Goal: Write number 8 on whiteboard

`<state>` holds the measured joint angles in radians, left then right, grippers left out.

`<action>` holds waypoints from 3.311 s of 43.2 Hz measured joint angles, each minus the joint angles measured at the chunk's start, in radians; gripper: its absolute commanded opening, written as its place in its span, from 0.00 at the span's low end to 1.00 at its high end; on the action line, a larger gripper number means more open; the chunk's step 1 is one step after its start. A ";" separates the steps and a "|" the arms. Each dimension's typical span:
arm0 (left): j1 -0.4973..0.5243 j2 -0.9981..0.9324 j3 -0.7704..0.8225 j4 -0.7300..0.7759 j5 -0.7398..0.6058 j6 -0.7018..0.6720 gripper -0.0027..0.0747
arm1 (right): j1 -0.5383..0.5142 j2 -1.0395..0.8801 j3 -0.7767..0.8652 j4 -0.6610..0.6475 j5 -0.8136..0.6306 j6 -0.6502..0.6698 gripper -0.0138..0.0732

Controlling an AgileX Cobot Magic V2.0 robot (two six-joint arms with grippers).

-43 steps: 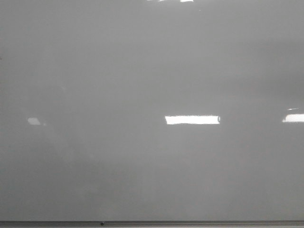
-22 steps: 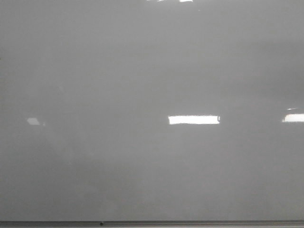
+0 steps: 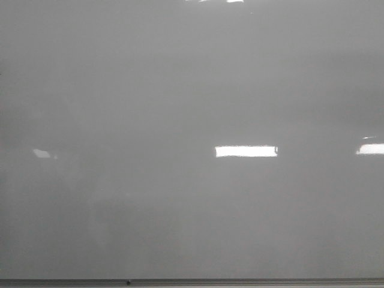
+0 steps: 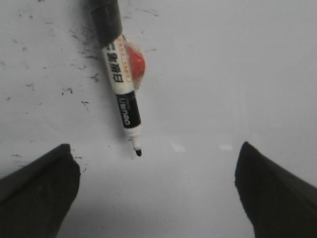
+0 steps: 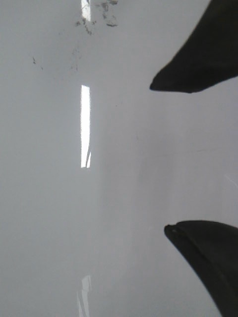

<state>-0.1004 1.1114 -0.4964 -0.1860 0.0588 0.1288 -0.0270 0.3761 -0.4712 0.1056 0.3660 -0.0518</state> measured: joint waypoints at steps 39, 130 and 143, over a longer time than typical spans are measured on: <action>0.018 0.394 -0.079 -0.064 -0.336 -0.002 0.29 | 0.000 0.000 0.000 0.000 0.010 0.000 0.80; -0.605 0.219 -0.622 -0.212 1.055 0.916 0.01 | 0.685 0.961 -0.658 0.560 0.626 -0.775 0.58; -0.605 0.219 -0.622 -0.213 1.044 0.906 0.04 | 0.685 0.966 -0.658 0.565 0.611 -0.775 0.11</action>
<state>-0.7056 1.3300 -1.1186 -0.3990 1.1027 1.0350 0.6584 1.3421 -1.1292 0.6705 0.9773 -0.8272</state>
